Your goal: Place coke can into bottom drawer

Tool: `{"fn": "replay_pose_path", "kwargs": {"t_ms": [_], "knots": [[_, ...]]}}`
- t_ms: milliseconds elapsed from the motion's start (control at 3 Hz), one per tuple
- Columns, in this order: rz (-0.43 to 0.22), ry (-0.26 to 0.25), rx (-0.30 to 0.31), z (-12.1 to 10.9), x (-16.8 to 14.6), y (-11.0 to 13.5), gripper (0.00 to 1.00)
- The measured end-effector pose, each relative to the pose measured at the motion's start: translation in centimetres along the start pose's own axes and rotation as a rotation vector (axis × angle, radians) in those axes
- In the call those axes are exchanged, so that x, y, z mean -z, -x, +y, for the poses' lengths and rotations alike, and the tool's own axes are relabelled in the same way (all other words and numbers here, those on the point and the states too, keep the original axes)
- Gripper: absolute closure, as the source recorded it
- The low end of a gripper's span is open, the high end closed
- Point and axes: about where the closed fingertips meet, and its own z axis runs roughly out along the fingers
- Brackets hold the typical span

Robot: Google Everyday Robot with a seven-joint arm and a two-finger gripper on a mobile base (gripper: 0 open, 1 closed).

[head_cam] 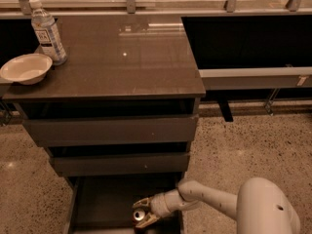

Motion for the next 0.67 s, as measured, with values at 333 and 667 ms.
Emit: {"fn": "replay_pose_path", "kwargs": {"t_ms": [333,667], "knots": [[-0.002,0.003,-0.001,0.10,-0.17,0.05,0.00],[-0.002,0.003,-0.001,0.10,-0.17,0.05,0.00]]}}
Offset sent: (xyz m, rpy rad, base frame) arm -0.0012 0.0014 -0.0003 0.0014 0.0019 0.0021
